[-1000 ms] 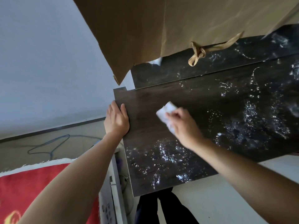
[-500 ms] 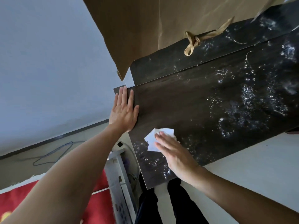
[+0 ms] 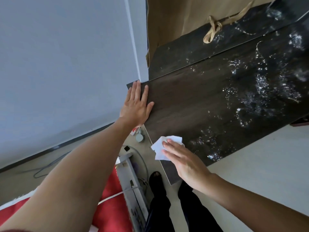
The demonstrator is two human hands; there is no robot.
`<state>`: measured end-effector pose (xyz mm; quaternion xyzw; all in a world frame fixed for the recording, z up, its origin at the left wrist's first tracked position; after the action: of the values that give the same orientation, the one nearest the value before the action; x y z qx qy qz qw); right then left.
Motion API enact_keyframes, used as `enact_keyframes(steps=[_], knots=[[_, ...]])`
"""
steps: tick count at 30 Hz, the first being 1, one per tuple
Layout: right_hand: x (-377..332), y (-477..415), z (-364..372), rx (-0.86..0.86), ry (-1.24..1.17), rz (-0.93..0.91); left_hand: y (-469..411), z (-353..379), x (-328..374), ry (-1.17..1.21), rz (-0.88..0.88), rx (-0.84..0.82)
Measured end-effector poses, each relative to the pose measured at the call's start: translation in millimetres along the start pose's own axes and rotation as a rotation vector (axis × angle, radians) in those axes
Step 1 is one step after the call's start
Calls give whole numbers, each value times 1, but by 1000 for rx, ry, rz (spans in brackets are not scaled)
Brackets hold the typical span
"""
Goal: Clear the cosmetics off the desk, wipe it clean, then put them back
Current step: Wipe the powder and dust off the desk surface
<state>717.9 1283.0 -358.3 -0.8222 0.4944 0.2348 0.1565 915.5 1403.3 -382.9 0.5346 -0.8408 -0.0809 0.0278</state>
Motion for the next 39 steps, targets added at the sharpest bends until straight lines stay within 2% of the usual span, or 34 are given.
enact_keyframes(steps=[2,4,7,9,13,15,17,19,24,26,28,30,32,35,37,39], knots=[[2,-33,0,42,26,95,-3,-2,0,-9,-8,11],[-10,-45,8,80,29,77,-4,-1,-3,-15,-13,19],[-31,9,28,2,29,-49,1,4,-8,-19,-22,0],[-30,48,23,-70,117,-36,2,4,-8,-23,-28,-4],[-11,44,4,77,201,184,-1,0,-7,-37,-55,-6],[-35,41,21,121,196,181,0,0,-7,-59,-63,-27],[-54,61,38,53,180,110,1,-1,-5,-67,-81,-52],[-40,83,25,38,184,105,1,-4,2,-30,-131,-63],[34,107,-26,239,211,461,25,-5,45,118,-244,-29],[10,95,-13,287,225,413,35,-3,52,131,-267,2],[-20,93,8,234,202,270,37,-2,52,133,-279,19],[-8,100,1,195,166,216,36,-2,53,122,-276,26],[44,114,-27,271,123,329,35,-4,56,114,-277,28],[109,124,-69,353,195,602,33,-4,58,107,-281,39],[93,110,-66,355,217,608,35,-1,56,110,-289,32],[53,106,-36,318,210,476,38,0,57,116,-289,21]])
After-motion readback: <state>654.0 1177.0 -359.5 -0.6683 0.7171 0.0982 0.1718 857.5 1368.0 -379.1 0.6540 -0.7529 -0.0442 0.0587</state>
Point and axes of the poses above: each hand's wrist, its own y-axis away from the middle knuckle, its own z-axis out of the palm, x = y × z, the point moved 7 cm from there along -y, towards the middle knuckle, and after that the axes turned 6 degrees about -y, right-handed, at the moved point
